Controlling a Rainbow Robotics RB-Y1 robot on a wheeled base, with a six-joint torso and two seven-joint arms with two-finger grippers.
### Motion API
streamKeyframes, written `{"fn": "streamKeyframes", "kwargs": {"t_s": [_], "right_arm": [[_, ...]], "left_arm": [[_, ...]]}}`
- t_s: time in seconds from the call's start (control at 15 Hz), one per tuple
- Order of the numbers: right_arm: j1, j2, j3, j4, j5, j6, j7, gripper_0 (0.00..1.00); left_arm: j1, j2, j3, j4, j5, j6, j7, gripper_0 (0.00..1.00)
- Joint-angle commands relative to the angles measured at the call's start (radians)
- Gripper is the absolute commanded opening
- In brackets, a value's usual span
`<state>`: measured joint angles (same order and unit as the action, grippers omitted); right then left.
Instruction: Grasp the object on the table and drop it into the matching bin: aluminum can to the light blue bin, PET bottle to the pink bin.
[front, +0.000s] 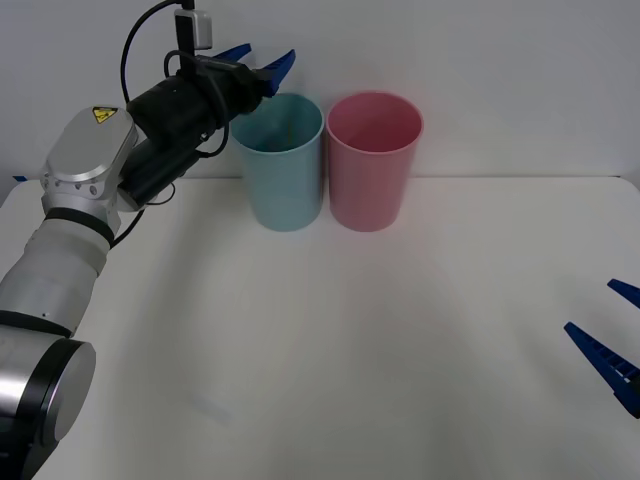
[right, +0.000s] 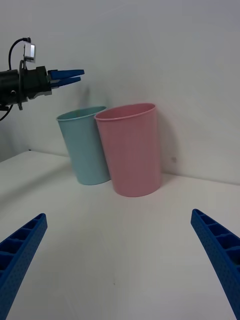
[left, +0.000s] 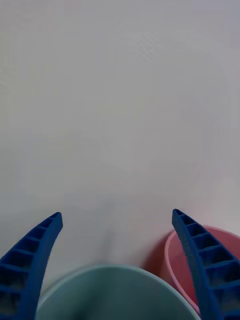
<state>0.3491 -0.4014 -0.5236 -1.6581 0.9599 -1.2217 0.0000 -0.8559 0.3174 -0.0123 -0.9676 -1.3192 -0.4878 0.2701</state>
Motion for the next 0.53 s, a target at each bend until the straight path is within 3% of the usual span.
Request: {"fn": "streamKeyframes", "kwargs": {"t_s": [0.07, 0.53], "right_arm": [[0.000, 0.000, 0.000, 0.000, 0.000, 0.000, 0.000, 1.00], [0.000, 0.000, 0.000, 0.000, 0.000, 0.000, 0.000, 1.00]], "left_arm": [[0.014, 0.003, 0.000, -0.005, 0.028, -0.008, -0.008, 1.00], [0.262, 0.104, 0.000, -0.292, 0.175, -0.022, -0.023, 1.00]]}}
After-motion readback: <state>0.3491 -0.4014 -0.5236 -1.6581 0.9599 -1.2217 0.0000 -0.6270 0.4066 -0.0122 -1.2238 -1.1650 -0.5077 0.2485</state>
